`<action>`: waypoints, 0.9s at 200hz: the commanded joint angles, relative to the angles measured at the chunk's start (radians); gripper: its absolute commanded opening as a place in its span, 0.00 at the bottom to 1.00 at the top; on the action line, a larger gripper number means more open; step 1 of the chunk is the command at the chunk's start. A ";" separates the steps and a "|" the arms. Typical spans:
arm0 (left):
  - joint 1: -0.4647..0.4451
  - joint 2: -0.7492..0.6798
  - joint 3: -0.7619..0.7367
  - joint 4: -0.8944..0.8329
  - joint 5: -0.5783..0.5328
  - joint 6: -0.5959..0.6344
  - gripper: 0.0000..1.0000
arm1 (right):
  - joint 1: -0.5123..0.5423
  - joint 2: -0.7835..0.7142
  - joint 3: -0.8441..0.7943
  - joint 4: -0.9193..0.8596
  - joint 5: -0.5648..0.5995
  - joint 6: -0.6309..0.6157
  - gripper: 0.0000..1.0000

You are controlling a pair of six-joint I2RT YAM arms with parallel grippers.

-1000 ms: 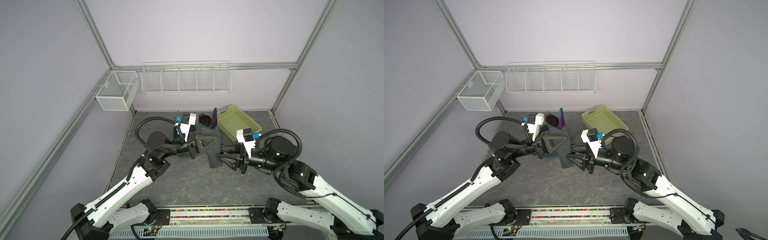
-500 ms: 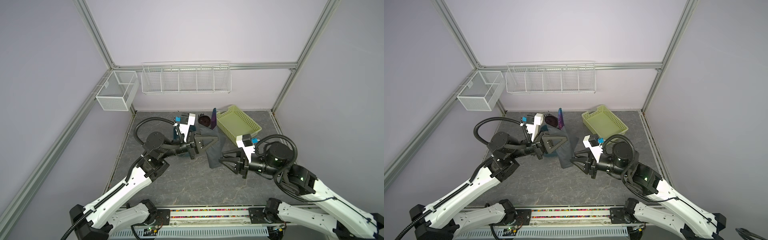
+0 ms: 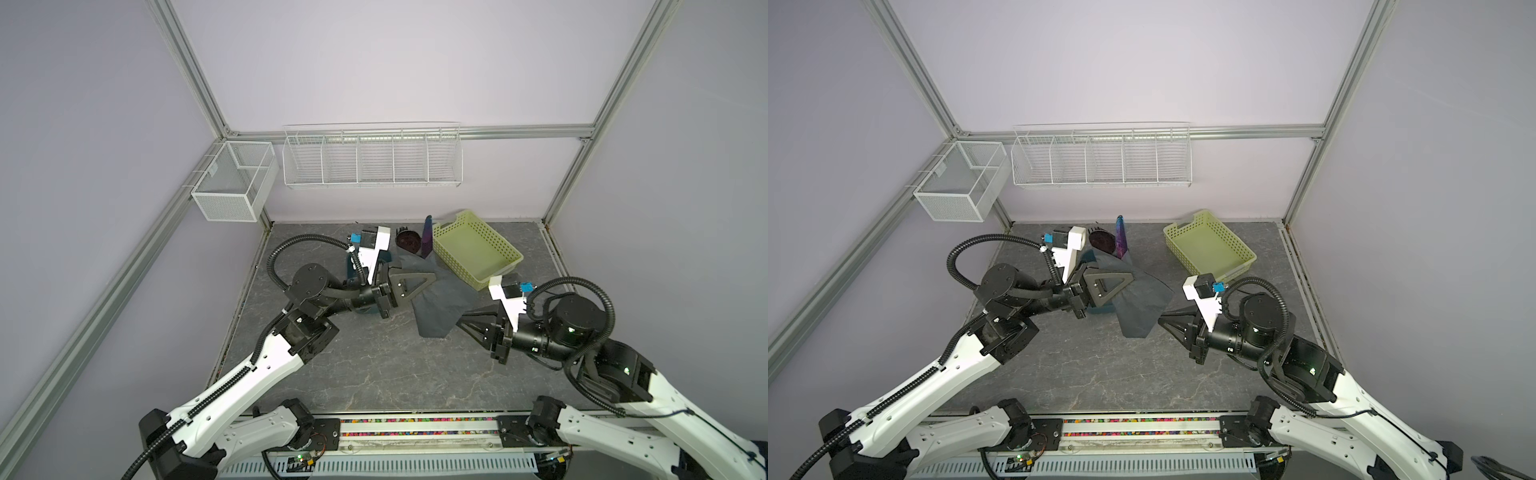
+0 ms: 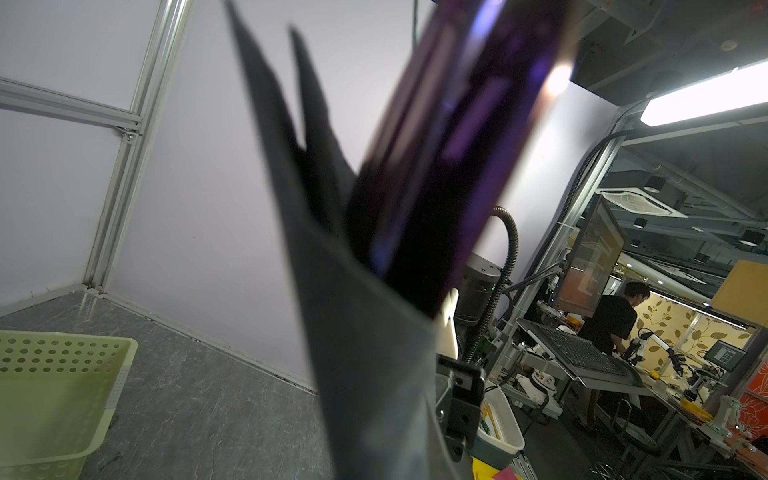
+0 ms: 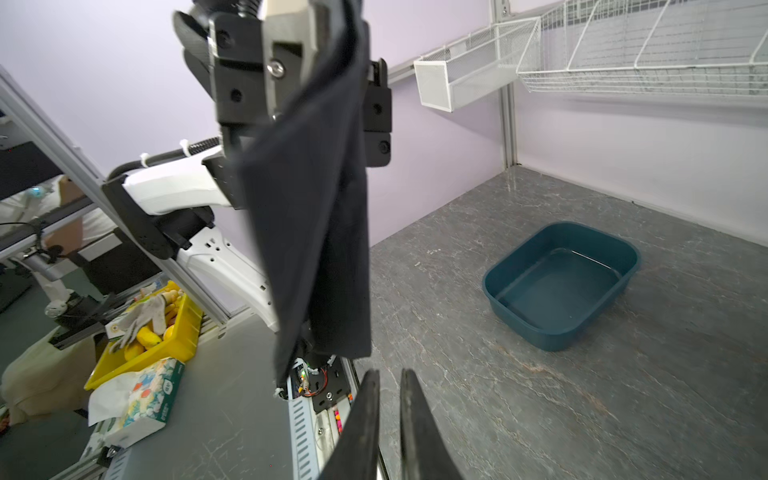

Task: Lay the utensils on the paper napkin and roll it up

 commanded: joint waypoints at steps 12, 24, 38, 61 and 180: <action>0.004 -0.020 0.021 -0.010 -0.028 0.042 0.00 | -0.004 -0.038 -0.011 0.158 -0.207 0.008 0.11; 0.004 -0.021 0.023 -0.015 -0.031 0.047 0.00 | -0.004 -0.035 -0.003 0.192 -0.257 0.012 0.11; 0.004 -0.020 0.024 -0.015 -0.032 0.049 0.00 | -0.004 -0.014 0.015 0.208 -0.280 0.008 0.12; 0.005 -0.018 0.026 -0.012 -0.029 0.046 0.00 | -0.004 0.041 0.055 0.204 -0.254 0.005 0.17; 0.004 -0.003 0.036 0.026 -0.001 0.015 0.00 | -0.004 0.119 0.072 0.150 -0.080 -0.015 0.41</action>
